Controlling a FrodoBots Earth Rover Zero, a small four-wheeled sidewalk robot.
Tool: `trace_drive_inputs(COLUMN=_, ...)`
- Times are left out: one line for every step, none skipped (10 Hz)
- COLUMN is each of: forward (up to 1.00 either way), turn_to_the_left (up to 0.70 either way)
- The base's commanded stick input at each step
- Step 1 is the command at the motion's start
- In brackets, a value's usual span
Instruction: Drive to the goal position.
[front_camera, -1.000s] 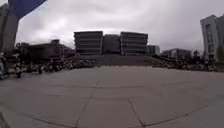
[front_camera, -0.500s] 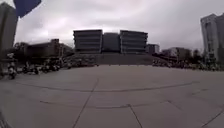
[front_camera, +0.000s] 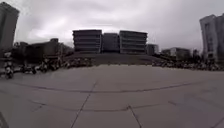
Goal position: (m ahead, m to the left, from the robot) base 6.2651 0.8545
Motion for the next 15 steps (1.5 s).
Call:
trace_drive_inputs(forward=0.7, turn_to_the_left=0.0)
trace_drive_inputs(forward=0.7, turn_to_the_left=0.0)
trace_drive_inputs(forward=0.7, turn_to_the_left=0.0)
trace_drive_inputs(forward=0.7, turn_to_the_left=0.0)
trace_drive_inputs(forward=0.7, turn_to_the_left=0.0)
trace_drive_inputs(forward=0.7, turn_to_the_left=0.0)
trace_drive_inputs(forward=0.7, turn_to_the_left=0.0)
trace_drive_inputs(forward=0.7, turn_to_the_left=0.0)
trace_drive_inputs(forward=0.7, turn_to_the_left=0.0)
trace_drive_inputs(forward=0.7, turn_to_the_left=0.0)
trace_drive_inputs(forward=0.7, turn_to_the_left=0.0)
trace_drive_inputs(forward=0.7, turn_to_the_left=0.0)
trace_drive_inputs(forward=0.7, turn_to_the_left=0.0)
trace_drive_inputs(forward=0.7, turn_to_the_left=0.0)
trace_drive_inputs(forward=0.7, turn_to_the_left=0.0)
